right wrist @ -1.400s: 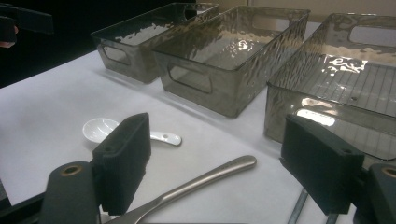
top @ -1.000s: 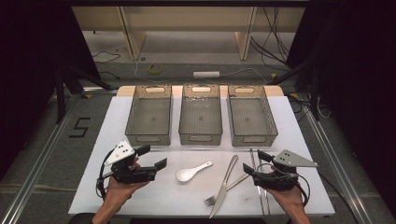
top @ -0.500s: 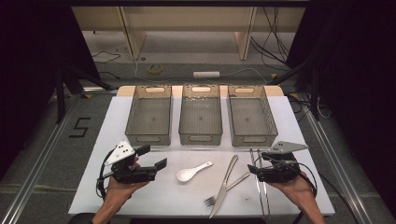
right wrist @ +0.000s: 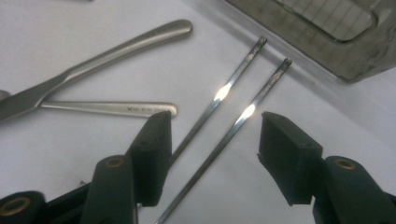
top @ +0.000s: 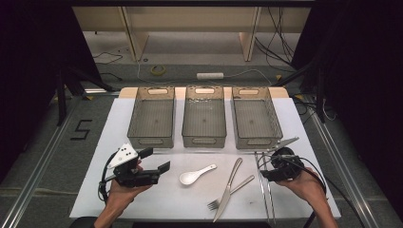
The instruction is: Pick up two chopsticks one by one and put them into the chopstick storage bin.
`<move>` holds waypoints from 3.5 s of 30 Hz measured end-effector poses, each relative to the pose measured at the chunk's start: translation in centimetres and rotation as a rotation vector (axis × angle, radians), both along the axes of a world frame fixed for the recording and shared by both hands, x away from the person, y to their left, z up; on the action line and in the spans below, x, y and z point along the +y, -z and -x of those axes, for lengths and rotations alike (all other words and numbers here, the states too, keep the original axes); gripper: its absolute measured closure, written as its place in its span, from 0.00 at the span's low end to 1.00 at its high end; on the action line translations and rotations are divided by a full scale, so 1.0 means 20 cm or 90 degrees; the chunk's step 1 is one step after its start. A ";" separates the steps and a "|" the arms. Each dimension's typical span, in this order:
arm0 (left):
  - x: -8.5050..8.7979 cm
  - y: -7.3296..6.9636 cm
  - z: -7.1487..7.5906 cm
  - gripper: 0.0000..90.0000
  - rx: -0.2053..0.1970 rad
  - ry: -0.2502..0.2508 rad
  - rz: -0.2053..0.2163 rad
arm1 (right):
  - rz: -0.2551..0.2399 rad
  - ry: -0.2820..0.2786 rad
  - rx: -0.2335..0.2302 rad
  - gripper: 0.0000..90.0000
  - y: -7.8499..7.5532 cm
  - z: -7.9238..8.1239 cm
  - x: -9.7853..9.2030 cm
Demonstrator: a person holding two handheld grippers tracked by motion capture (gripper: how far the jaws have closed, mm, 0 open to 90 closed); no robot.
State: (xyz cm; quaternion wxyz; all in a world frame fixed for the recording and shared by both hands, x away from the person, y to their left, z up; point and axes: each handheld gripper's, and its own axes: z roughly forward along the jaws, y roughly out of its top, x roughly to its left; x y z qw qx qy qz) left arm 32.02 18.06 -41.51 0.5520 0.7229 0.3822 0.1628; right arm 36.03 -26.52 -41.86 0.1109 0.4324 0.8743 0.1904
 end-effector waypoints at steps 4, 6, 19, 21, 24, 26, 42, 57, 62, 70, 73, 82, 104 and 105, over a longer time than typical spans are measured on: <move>0.00 0.00 0.00 0.17 0.001 0.001 0.000 | 0.018 -0.004 0.023 0.56 0.03 -0.02 0.00; 0.00 0.00 0.00 0.17 0.000 0.001 -0.001 | 0.025 -0.005 0.033 0.58 0.04 -0.02 0.00; 0.00 0.00 0.00 0.17 0.000 0.002 -0.003 | 0.056 -0.015 0.092 0.72 0.12 -0.06 0.01; -0.01 0.00 0.00 0.17 -0.001 0.002 -0.004 | 0.058 -0.013 0.095 0.72 0.12 -0.06 0.01; 0.00 0.00 0.00 0.17 -0.001 0.004 -0.007 | 0.058 -0.010 0.101 0.75 0.13 -0.06 0.00; -0.01 0.00 0.00 0.17 0.000 0.003 -0.006 | 0.057 -0.013 0.107 0.77 0.14 -0.07 0.00; -0.01 0.00 0.00 0.17 -0.001 0.003 -0.008 | 0.075 -0.014 0.123 0.79 0.16 -0.07 0.03; -0.01 0.00 0.00 0.17 -0.001 0.003 -0.010 | 0.096 -0.017 0.128 0.80 0.17 -0.08 0.04; -0.01 0.00 0.00 0.17 -0.001 0.003 -0.009 | 0.095 -0.014 0.131 0.84 0.17 -0.09 0.03; -0.01 0.00 0.00 0.17 -0.001 0.003 -0.010 | 0.098 -0.015 0.144 0.89 0.17 -0.11 0.03; -0.01 0.00 0.00 0.17 0.000 0.002 -0.010 | 0.097 -0.011 0.147 0.91 0.17 -0.11 0.02; -0.01 0.00 0.00 0.17 -0.001 0.003 -0.011 | 0.100 -0.019 0.150 0.95 0.17 -0.12 0.02; -0.06 0.01 -0.05 0.17 0.017 0.052 -0.032 | 0.073 -0.153 0.038 0.96 -0.09 -0.03 0.19; -0.07 0.01 -0.05 0.17 0.019 0.058 -0.034 | 0.071 -0.180 0.027 0.96 -0.11 -0.01 0.24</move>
